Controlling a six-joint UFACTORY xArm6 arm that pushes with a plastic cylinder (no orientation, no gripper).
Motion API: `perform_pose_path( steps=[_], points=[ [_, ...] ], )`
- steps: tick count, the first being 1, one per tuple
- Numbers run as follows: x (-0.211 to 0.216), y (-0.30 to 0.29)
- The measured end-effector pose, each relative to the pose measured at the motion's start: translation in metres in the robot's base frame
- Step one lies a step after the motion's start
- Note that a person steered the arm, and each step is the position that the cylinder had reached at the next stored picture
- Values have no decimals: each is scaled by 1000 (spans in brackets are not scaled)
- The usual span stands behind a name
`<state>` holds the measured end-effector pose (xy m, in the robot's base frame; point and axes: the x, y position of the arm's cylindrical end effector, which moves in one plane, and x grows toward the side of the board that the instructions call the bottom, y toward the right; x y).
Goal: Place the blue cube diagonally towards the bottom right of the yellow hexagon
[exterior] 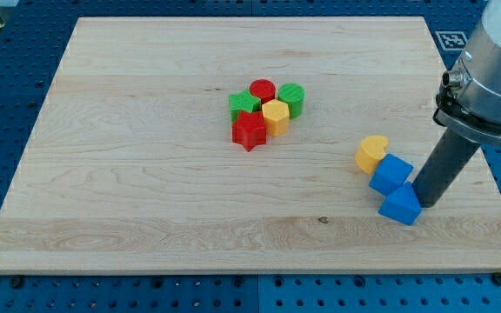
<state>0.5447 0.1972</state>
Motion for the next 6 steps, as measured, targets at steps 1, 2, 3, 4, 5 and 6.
perform_pose_path(
  steps=[1,2,3,4,5,6],
  points=[
    [-8,-9],
    [-18,-24],
    [-26,-46],
    [-33,-70],
    [-37,-92],
    [-41,-112]
  ],
)
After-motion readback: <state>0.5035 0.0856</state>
